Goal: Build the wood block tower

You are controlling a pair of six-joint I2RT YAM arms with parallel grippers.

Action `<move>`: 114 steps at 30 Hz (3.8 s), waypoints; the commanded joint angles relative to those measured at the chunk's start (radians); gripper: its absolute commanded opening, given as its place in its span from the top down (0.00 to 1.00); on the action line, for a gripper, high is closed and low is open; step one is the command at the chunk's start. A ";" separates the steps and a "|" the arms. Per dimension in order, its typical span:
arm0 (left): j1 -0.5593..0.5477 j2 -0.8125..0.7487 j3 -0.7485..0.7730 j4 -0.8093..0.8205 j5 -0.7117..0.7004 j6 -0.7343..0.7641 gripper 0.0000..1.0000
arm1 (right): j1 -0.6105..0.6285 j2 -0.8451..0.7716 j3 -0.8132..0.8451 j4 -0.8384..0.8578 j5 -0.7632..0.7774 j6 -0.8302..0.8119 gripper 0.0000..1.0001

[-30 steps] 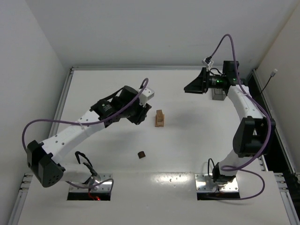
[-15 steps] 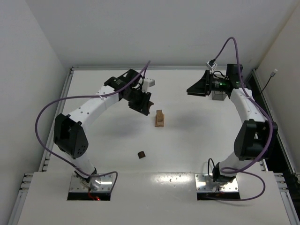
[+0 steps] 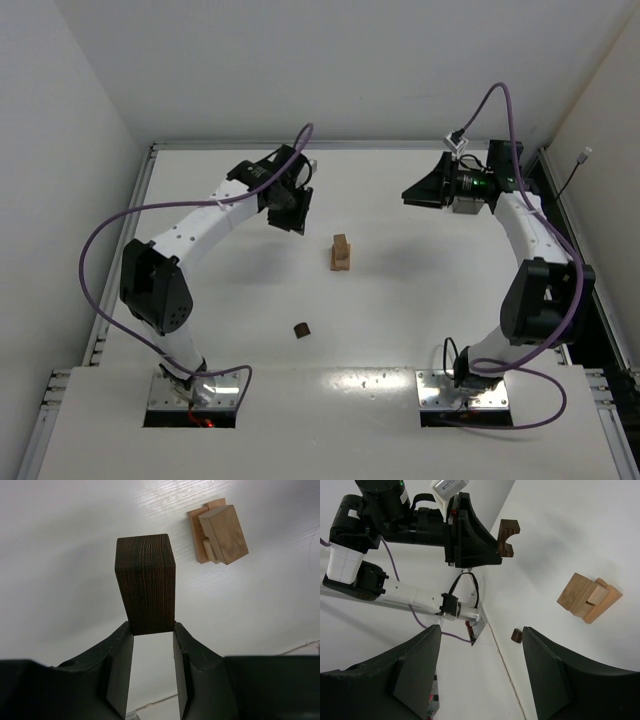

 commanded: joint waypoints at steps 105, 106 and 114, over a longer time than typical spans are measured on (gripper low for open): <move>0.022 0.203 -0.329 0.317 -0.285 -0.105 1.00 | -0.026 -0.079 -0.072 0.114 -0.074 0.055 0.36; 0.022 0.203 -0.329 0.317 -0.285 -0.105 1.00 | -0.026 -0.079 -0.072 0.114 -0.074 0.055 0.36; 0.098 0.099 -0.349 0.396 -0.016 -0.030 1.00 | -0.026 -0.070 -0.083 0.148 -0.065 0.076 0.36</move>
